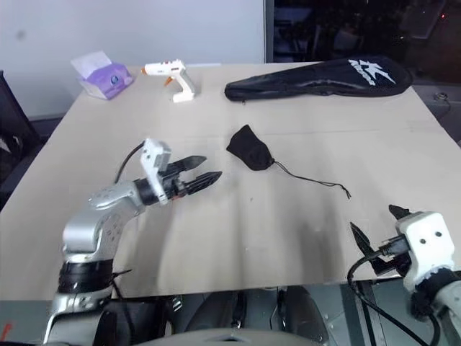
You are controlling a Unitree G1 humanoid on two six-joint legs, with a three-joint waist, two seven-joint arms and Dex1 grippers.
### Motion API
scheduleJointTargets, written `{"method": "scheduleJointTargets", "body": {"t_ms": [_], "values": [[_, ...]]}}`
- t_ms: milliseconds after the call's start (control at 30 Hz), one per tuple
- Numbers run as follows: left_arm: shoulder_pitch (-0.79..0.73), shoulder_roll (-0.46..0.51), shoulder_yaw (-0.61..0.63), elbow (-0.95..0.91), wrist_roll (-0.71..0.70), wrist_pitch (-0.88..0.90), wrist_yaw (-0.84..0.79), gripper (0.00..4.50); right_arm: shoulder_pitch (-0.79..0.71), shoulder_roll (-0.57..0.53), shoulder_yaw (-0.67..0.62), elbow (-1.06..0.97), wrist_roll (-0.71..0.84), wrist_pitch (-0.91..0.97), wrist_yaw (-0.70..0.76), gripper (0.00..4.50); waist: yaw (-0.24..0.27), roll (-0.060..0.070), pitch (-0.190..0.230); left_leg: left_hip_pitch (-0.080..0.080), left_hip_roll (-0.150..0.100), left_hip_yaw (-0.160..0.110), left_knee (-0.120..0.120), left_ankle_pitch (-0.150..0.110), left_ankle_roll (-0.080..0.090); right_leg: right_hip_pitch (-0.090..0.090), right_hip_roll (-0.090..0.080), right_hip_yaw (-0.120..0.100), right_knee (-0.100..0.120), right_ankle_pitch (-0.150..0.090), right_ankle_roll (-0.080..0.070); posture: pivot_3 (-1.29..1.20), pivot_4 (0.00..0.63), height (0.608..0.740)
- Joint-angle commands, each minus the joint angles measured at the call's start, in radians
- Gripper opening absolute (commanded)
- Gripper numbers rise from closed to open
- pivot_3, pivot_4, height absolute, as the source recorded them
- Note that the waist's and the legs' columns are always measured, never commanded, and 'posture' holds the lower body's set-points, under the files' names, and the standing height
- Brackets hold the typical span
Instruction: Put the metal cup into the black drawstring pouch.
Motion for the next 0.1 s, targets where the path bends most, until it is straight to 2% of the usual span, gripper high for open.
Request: {"method": "scheduleJointTargets", "body": {"t_ms": [33,100], "values": [[0.165,0.0,0.133,-0.208,-0.045,0.014,0.117,3.9,0.057,0.002,-0.068,0.021,0.044,-0.133,0.043,4.4,0.005,-0.001,0.0,0.0,0.0,0.0,0.0,0.0,0.0,0.0,0.0,0.0,-0.001,0.0,0.0,0.0,0.15,0.74],[0.215,0.0,0.15,-0.256,-0.058,0.021,0.153,3.9,0.076,-0.011,-0.065,0.051,0.045,-0.166,0.054,4.4,0.009,-0.001,0.0,-0.001,0.0,-0.001,0.0,-0.001,0.001,0.0,0.0,-0.001,-0.002,0.0,0.0,0.0,0.15,0.74]]}}
